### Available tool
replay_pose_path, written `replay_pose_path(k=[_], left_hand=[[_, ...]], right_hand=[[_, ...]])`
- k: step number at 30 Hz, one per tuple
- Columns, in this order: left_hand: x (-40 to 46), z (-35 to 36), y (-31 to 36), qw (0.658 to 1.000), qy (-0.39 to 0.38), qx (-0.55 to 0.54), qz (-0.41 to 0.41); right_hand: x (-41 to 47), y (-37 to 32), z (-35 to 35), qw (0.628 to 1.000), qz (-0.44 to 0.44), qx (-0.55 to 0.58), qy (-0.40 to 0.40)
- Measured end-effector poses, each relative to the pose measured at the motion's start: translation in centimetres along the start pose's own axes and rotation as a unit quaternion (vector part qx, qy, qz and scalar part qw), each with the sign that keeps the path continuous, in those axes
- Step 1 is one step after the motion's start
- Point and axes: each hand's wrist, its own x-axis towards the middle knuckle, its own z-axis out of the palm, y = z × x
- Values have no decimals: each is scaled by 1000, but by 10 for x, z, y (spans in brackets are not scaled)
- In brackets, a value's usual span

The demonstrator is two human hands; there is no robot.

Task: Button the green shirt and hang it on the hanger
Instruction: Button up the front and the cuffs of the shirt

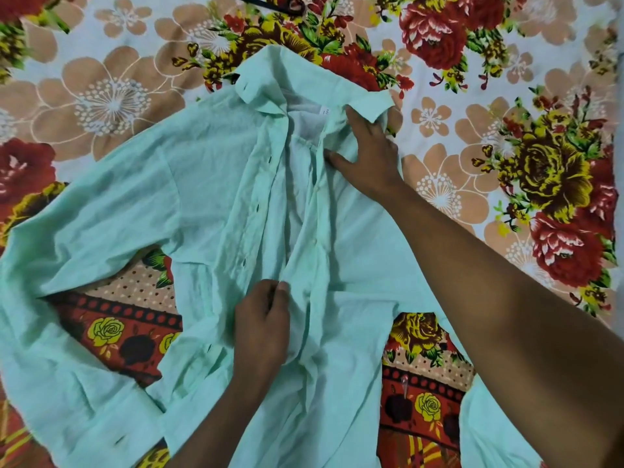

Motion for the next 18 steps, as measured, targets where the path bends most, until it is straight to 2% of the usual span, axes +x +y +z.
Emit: replay_pose_path(k=[2, 5, 9, 11, 13, 15, 16, 18], left_hand=[[-7, -2, 5, 998, 9, 37, 42], [-21, -8, 13, 986, -17, 125, 105], [-35, -11, -2, 946, -36, 262, 189], [-40, -11, -16, 929, -21, 278, 242], [-42, -12, -26, 925, 6, 256, 281], [-43, -16, -28, 926, 26, 221, 304], [-45, -17, -24, 935, 33, 195, 295], [-49, -18, -14, 971, 52, 104, 211]], right_hand=[[1, 0, 1, 999, 3, -35, -24], [1, 1, 3, 995, -2, -85, -52], [4, -2, -1, 987, 7, -127, -93], [4, -10, -5, 988, 31, -117, -99], [-5, -21, -5, 993, 48, -99, -40], [-31, -34, -4, 996, 48, -39, 70], [-49, -40, -3, 991, 47, 15, 124], [-91, -50, -1, 974, 41, 78, 210]])
